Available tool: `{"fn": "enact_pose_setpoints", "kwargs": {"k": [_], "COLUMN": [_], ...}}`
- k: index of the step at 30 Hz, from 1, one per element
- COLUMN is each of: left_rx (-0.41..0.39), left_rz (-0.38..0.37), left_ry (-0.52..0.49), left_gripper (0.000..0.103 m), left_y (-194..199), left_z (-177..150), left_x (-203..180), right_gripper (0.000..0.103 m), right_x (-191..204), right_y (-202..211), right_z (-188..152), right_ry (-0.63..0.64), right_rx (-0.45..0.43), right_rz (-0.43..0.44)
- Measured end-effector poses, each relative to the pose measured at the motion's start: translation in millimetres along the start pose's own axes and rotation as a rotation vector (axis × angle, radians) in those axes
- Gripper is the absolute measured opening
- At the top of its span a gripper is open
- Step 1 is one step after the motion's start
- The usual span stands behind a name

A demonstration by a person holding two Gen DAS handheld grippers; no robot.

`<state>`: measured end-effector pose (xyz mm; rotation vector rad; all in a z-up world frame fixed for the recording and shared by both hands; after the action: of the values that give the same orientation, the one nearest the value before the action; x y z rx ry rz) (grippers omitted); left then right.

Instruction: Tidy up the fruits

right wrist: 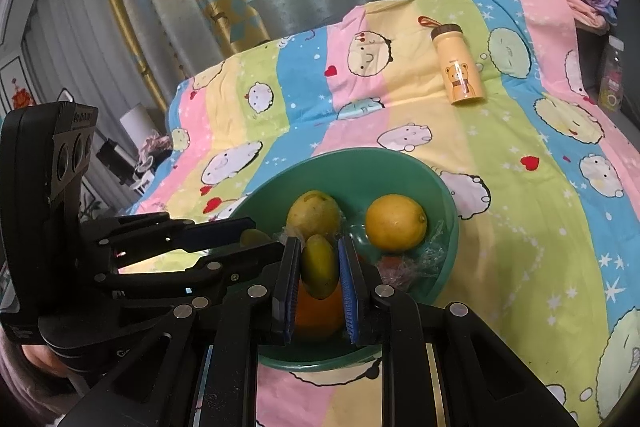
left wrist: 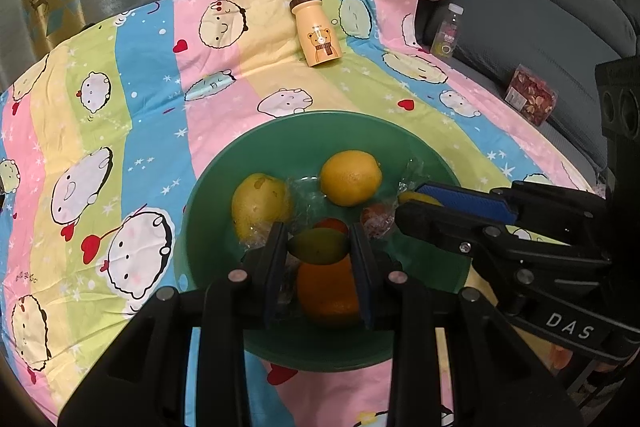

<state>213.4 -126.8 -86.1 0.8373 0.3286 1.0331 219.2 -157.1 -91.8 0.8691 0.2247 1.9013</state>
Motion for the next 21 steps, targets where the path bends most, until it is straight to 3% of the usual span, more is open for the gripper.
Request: {"fn": "enact_pose_setpoints", "kwargs": {"k": [21], "left_rx": [0.040], "left_rz": [0.008], "left_ry": [-0.015], "left_gripper": [0.031], "left_y": [-8.1], "left_z": [-3.6], "left_x": [3.4], "right_gripper": [0.021], "right_x": [6.2], "right_y": [-8.7], "right_z": [0.1], "right_ry": [0.063], "right_rx": [0.039], "right_rz": [-0.037]}}
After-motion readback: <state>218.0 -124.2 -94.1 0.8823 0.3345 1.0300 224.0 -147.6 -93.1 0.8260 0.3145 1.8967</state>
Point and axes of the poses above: each gripper's, at about its wrist camera, not at the fingertips, and y roughly against the way its jaws point, x to its left, z to its top, the point moved 9 cm from there along -y, roughly the way its jaws point, and after that the axes turned 12 degrees about -y, right-handed, at the moved point
